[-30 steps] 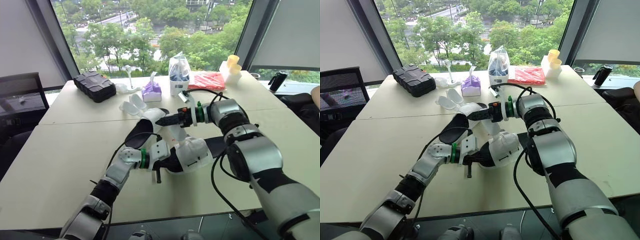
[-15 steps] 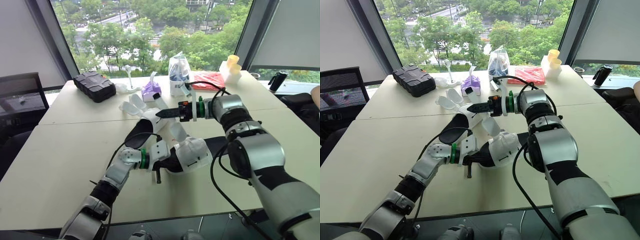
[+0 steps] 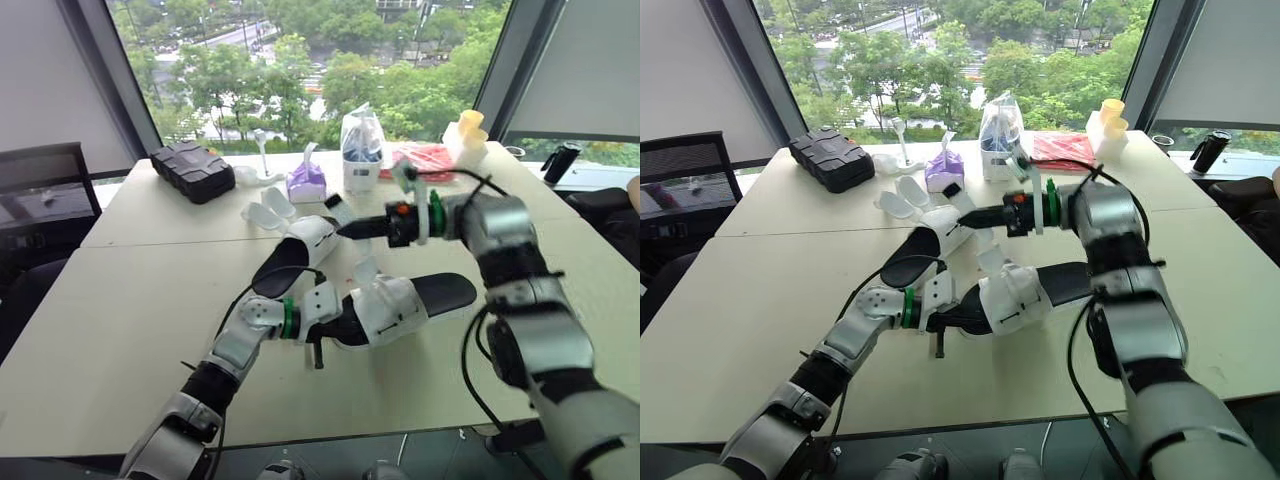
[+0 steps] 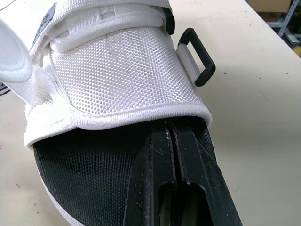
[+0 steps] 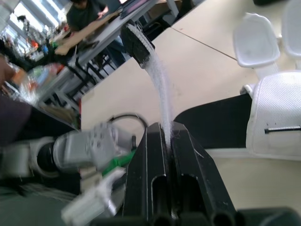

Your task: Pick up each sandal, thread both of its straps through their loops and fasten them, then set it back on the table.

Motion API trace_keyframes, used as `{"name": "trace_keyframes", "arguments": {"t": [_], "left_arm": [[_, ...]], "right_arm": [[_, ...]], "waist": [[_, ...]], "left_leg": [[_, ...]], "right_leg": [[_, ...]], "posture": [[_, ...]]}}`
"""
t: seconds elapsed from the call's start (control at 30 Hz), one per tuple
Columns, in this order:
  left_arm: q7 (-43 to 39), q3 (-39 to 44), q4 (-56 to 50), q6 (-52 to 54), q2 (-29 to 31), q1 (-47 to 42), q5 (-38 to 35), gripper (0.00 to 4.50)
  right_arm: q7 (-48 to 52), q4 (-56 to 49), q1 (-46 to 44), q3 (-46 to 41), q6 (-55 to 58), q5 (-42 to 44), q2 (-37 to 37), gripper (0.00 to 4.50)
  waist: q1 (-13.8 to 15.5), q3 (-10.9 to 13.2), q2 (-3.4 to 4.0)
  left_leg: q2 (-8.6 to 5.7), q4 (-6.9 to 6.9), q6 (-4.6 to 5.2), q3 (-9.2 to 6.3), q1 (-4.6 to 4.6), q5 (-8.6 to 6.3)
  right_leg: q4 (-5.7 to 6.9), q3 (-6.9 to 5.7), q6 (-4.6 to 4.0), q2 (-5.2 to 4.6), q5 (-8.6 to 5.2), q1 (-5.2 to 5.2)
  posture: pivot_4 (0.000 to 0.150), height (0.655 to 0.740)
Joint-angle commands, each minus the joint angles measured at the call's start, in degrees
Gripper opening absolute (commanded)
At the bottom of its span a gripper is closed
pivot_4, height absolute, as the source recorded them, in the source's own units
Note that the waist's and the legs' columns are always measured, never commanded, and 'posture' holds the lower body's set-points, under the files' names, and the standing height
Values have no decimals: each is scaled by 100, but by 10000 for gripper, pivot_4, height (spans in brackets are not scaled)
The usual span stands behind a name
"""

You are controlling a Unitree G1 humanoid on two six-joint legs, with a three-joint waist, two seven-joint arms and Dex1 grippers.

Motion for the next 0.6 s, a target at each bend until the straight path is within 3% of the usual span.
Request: {"name": "trace_keyframes", "arguments": {"t": [0.03, 0.3, 0.6], "left_arm": [[-66, -175, 64, 140, 43, 137, 110, 0], [-127, -172, 79, 132, 79, 132, 103, 0], [-170, -183, 69, 156, 104, 136, 95, 0]], "right_arm": [[-351, -2124, 1016, -17, -497, 172, -316, 407], [-1018, -3968, 2650, -18, -1451, 201, -774, 407], [-1224, -4446, 3560, 396, -2713, -188, -1300, 407]], "waist": [[0, 0, 0], [6, 0, -3], [16, 2, -6]], "left_leg": [[0, 2, 0, 1, 0, 0], [3, 13, 1, 7, 11, 1], [5, 10, 1, 6, 11, 1]], "right_leg": [[1, 0, 2, 0, -1, 0], [-3, 1, 2, 0, -1, 20], [-8, 0, 2, 2, -2, 20]], "posture": [[1500, 7400], [1500, 7400], [1500, 7400]]}}
